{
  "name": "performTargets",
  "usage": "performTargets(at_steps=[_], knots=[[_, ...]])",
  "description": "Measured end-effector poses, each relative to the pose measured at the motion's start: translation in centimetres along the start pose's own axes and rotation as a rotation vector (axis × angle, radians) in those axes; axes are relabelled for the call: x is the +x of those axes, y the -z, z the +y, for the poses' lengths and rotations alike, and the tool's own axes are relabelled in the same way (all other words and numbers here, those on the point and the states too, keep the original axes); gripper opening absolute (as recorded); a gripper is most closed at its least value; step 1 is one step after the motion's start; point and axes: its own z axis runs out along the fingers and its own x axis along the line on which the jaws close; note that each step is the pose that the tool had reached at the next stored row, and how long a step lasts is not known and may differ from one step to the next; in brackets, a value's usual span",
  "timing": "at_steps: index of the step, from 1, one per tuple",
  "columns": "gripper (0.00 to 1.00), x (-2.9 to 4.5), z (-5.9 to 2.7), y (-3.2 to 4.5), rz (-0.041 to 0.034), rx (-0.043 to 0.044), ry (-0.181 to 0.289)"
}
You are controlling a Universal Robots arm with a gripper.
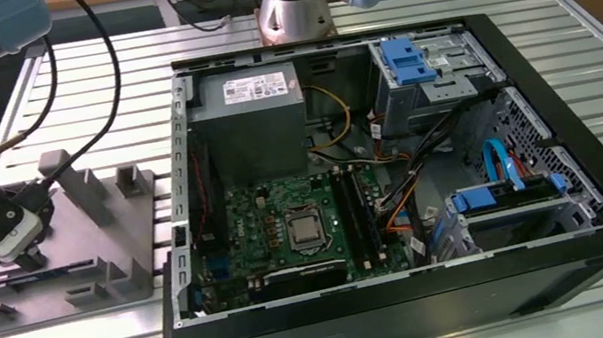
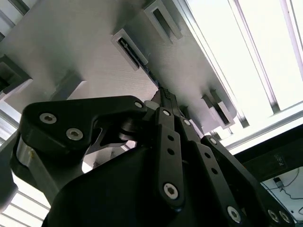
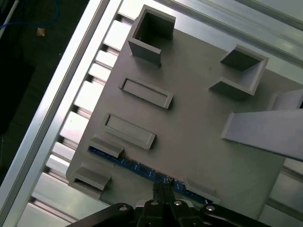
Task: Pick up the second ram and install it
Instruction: 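Pick up the second ram and move it above second insertion slot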
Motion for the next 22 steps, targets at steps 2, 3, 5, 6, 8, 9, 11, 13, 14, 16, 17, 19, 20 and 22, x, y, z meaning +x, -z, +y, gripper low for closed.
performTargets(at_steps=[2, 3, 5, 6, 8, 9, 11, 13, 14, 16, 17, 19, 20, 22], knots=[[0.10, 0.00, 0.00, 0.00, 0.0002, 0.0003, 0.011], [0.10, 0.00, 0.00, 0.00, 0.0003, 0.0003, 0.016], [0.10, 0.00, 0.00, 0.00, 0.0005, 0.0005, 0.025], [0.10, 0.00, 0.00, 0.00, 0.0007, 0.0007, 0.029], [0.10, 0.00, 0.00, 0.00, 0.0008, 0.0008, 0.039], [0.10, 0.00, 0.00, 0.00, 0.0009, 0.0010, 0.043], [0.10, 0.00, 0.00, 0.00, 0.0011, 0.0012, 0.053], [0.10, 0.00, 0.00, 0.00, 0.0014, 0.0014, 0.064], [0.10, 0.00, 0.00, 0.00, 0.0015, 0.0016, 0.070], [0.10, 0.00, 0.00, 0.00, 0.0018, 0.0018, 0.081], [0.10, 0.00, 0.00, 0.00, 0.0019, 0.0019, 0.087], [0.10, 0.00, 0.00, 0.00, 0.0021, 0.0022, 0.097], [0.10, 0.00, 0.00, 0.00, 0.0022, 0.0023, 0.102], [0.10, 0.00, 0.00, 0.00, 0.0025, 0.0025, 0.112]])
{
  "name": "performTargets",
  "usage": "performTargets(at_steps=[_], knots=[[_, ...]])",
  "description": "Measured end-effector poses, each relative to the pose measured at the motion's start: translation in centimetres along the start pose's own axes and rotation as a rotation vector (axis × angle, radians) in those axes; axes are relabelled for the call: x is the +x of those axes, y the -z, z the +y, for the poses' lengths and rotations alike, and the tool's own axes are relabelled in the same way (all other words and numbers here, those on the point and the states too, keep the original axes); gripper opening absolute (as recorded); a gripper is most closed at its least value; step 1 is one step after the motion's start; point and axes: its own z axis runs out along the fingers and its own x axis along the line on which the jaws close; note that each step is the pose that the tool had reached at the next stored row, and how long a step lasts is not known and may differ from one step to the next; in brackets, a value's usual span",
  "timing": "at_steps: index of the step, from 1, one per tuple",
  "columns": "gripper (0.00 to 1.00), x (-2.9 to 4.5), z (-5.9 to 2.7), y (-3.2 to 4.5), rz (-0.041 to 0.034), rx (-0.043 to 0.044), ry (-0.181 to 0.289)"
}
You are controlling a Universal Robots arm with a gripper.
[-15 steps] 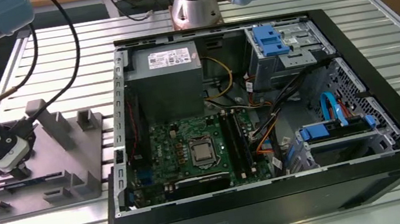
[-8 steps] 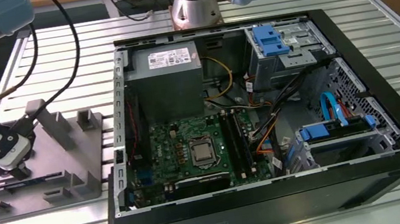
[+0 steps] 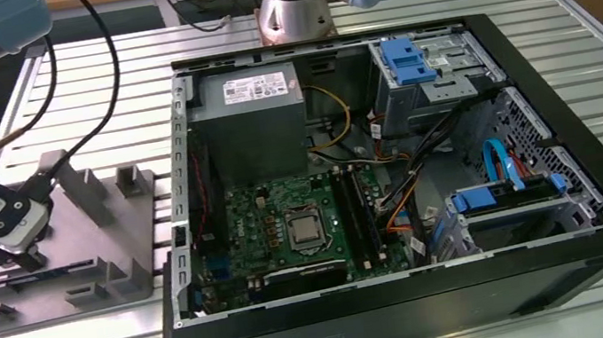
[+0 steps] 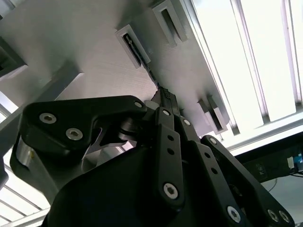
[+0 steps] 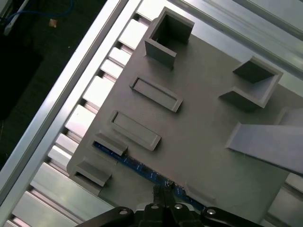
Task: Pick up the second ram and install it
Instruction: 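Pick up the second ram and move it above second insertion slot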
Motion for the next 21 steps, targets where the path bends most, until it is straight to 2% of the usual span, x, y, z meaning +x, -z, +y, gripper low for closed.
performTargets(at_steps=[21], knots=[[0.10, 0.00, 0.00, 0.00, 0.0024, 0.0024, 0.106]])
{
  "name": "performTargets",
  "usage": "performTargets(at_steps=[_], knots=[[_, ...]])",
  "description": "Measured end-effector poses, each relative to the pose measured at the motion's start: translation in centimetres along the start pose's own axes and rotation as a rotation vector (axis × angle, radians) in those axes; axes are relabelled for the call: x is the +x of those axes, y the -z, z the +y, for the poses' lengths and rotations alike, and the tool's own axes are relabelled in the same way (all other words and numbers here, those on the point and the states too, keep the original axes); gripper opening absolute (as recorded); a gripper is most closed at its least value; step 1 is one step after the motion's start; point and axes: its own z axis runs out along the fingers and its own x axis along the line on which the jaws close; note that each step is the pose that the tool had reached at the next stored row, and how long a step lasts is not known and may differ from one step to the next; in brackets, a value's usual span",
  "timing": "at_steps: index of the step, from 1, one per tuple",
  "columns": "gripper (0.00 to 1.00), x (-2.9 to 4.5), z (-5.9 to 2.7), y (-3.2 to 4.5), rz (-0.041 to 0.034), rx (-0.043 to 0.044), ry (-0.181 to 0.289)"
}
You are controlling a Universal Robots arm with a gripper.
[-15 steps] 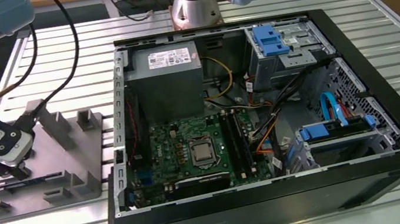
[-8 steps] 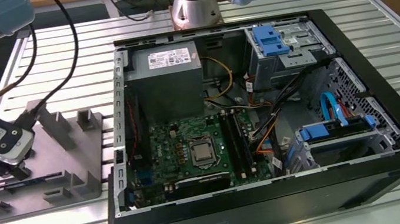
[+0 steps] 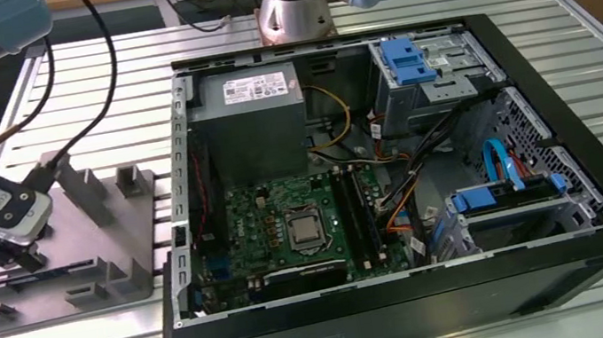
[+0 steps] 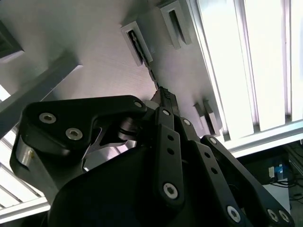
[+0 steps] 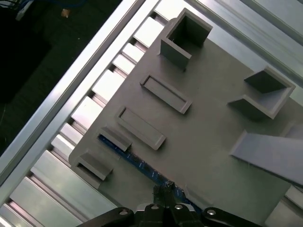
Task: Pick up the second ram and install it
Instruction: 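Pick up the second ram and move it above second insertion slot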
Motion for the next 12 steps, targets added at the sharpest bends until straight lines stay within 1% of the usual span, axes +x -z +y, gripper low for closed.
performTargets(at_steps=[12], knots=[[0.10, 0.00, 0.00, 0.00, 0.0014, 0.0013, 0.062]])
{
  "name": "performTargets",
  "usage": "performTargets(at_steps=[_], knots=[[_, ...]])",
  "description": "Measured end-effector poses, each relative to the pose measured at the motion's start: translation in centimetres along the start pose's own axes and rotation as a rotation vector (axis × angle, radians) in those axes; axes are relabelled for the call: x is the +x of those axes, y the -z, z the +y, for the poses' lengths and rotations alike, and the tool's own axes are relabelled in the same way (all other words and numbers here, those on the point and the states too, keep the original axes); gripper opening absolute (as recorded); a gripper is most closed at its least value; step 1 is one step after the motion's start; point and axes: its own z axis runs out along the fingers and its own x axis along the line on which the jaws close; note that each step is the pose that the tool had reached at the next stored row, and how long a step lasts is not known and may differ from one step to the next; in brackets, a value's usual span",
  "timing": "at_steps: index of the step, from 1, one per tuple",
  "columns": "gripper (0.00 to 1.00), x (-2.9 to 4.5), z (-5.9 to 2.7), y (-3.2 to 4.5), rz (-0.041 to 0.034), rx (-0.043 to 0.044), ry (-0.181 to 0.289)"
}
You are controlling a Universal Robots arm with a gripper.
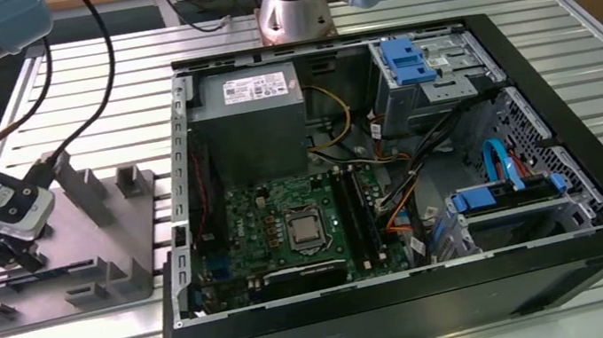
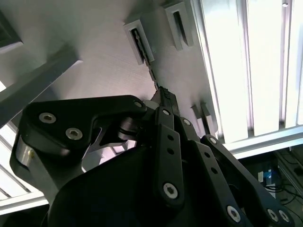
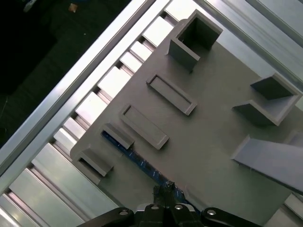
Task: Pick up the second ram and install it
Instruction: 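Pick up the second ram and move it above second insertion slot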
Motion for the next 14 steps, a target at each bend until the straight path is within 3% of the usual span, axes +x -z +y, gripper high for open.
performTargets(at_steps=[14], knots=[[0.10, 0.00, 0.00, 0.00, 0.0016, 0.0017, 0.076]])
